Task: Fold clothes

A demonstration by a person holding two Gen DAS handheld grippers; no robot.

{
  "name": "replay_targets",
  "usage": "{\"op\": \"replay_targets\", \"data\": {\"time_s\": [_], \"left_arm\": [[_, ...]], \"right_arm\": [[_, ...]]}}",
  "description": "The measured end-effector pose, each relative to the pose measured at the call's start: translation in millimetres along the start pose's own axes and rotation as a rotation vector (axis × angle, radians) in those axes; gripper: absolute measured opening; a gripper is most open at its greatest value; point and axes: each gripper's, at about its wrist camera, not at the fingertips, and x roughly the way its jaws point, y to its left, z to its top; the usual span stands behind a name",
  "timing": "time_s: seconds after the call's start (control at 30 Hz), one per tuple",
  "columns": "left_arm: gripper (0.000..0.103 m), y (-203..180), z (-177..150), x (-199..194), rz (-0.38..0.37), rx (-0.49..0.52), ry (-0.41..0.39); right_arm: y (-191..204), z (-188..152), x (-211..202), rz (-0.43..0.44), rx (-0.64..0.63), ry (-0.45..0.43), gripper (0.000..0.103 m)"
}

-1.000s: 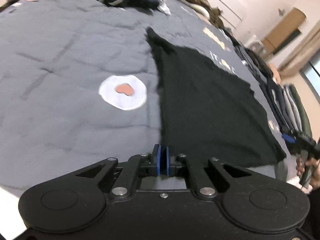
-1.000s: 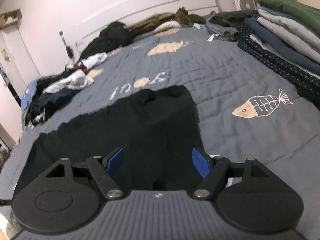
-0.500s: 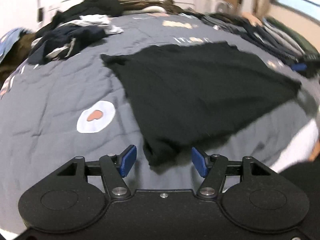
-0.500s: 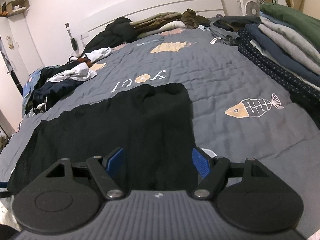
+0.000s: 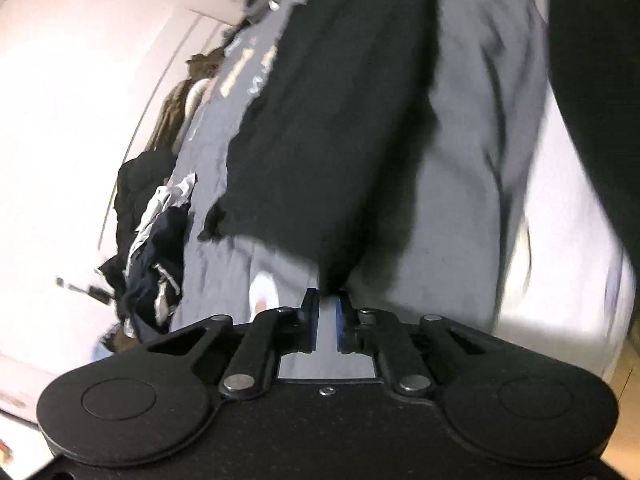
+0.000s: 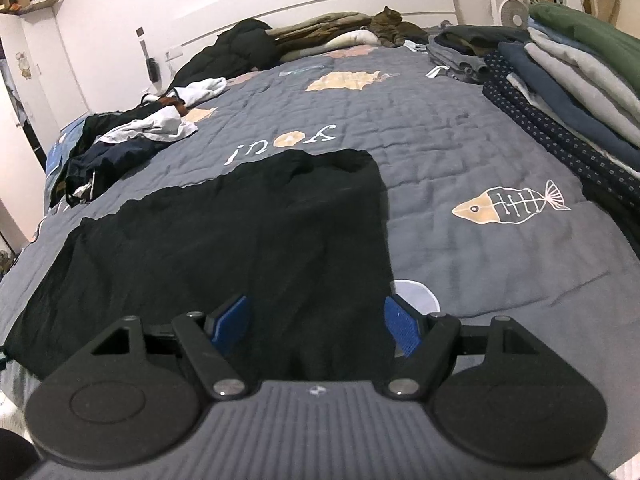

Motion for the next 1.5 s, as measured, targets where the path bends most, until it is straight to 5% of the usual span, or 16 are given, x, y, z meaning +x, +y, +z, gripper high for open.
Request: {"op": "replay_targets", "data": {"time_s": [0.13, 0.17, 0.23, 0.5, 0.77, 0.93, 1.0, 1.03, 1.13, 1.33, 1.5], "left_arm": [[0.017, 20, -8, -17, 0.016, -0.170, -0.001], [0.039, 19, -3, -24, 0.030, -0.161, -0.030], [0.065, 16, 10, -36, 0.055, -0.137, -0.089], [0.065, -13, 64, -22, 0.011, -0.043, -0.211], [0.064, -37, 79, 4, -0.022, 0.060, -0.238], [0.056, -36, 79, 19, -0.028, 0.089, -0.226], [0.043, -30, 80, 26, -0.050, 0.074, -0.213], [0.026, -26, 80, 29, -0.073, 0.054, -0.201], [0.009, -7, 81, 37, -0.141, -0.041, -0.173], [0.007, 46, 83, 36, -0.278, -0.285, -0.152], [0.006, 57, 85, 35, -0.311, -0.295, -0.156]], "right_arm": [[3, 0, 1, 0.015, 0.008, 0.016, 0.075], [4, 0, 1, 0.024, 0.015, 0.016, 0.075], [6, 0, 0, 0.064, 0.056, 0.015, 0.075], [65, -4, 13, 0.372, 0.215, 0.090, 0.075], [158, -23, 43, 0.443, -0.091, 0.228, 0.075], [191, -34, 48, 0.445, -0.325, 0.214, 0.075], [203, -39, 50, 0.444, -0.421, 0.207, 0.075], [208, -42, 49, 0.440, -0.483, 0.193, 0.075], [221, -52, 42, 0.442, -0.662, 0.151, 0.075], [244, -76, 27, 0.465, -0.962, 0.040, 0.075], [253, -92, 35, 0.356, -1.120, -0.031, 0.074]]}}
